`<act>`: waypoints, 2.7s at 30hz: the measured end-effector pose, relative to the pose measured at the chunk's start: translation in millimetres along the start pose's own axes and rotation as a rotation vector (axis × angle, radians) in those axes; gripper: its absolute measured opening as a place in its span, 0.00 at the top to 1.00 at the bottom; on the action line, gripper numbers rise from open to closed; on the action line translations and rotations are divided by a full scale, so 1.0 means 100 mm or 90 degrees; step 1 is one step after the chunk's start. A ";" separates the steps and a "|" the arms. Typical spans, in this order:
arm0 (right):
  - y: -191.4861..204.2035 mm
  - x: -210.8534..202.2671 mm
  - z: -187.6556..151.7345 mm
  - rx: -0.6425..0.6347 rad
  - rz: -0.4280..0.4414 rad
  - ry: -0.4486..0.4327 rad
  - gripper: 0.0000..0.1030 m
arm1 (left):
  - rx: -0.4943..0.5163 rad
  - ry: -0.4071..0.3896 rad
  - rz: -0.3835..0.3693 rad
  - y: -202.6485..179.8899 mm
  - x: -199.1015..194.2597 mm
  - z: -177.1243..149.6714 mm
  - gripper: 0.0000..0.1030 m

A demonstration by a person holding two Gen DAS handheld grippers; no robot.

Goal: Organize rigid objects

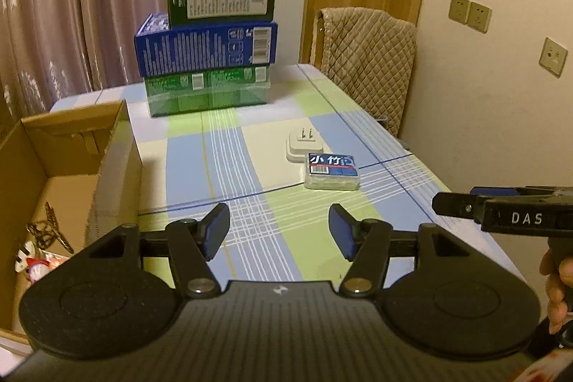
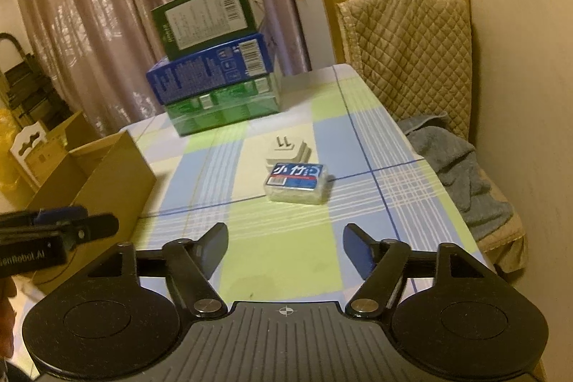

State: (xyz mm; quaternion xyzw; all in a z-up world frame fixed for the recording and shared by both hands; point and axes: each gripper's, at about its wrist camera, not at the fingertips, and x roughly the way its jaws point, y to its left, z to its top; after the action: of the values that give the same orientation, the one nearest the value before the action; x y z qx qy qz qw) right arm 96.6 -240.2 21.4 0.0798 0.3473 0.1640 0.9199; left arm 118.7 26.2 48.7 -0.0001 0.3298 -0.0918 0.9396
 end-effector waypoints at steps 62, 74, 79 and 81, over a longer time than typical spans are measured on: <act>0.01 2.50 0.20 -0.054 -0.080 0.046 0.15 | -0.081 0.051 0.096 0.47 1.71 -0.24 0.27; -0.23 2.06 0.31 -0.033 -0.085 0.033 0.15 | -0.074 0.029 0.076 0.47 1.72 -0.15 0.27; -0.47 1.92 0.42 -0.002 -0.101 0.010 0.15 | -0.034 0.013 0.039 0.29 1.85 -0.05 0.27; -0.60 1.95 0.44 0.030 -0.089 0.011 0.15 | -0.018 0.005 0.020 0.22 1.92 0.00 0.27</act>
State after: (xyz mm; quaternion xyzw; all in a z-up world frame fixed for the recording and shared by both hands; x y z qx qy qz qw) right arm 278.0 -228.2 -80.5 0.0755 0.3640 0.0915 0.9238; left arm 269.4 14.8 -71.3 -0.0081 0.3347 -0.0724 0.9395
